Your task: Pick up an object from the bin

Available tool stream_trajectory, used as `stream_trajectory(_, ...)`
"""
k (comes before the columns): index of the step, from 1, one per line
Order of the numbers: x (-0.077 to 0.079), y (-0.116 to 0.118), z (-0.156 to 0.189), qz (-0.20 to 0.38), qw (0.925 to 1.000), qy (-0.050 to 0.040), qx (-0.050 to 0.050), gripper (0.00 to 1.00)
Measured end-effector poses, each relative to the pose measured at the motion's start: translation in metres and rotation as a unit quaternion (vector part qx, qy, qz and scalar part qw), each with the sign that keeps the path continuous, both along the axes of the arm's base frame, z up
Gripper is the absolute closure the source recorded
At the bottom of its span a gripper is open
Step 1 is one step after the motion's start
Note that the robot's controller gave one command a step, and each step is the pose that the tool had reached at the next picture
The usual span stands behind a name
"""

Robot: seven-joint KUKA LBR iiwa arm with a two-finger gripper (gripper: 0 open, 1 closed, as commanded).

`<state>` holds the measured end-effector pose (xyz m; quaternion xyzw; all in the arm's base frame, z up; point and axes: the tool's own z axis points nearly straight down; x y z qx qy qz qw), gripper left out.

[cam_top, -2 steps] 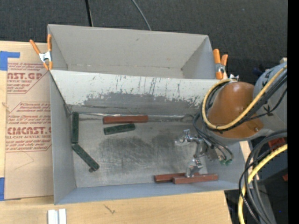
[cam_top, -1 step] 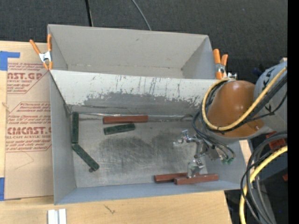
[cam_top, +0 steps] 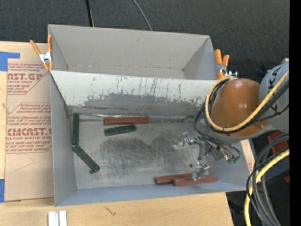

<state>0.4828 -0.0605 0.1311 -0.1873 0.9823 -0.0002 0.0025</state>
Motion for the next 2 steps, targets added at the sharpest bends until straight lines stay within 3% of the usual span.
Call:
stream_trajectory(1,-0.0028,0.0057,-0.0101,0.029,0.9996,0.0023,0.0,0.0)
stream_trajectory(2,-0.0029,-0.0039,-0.0157,0.038,0.9993,0.0029,0.0,0.0)
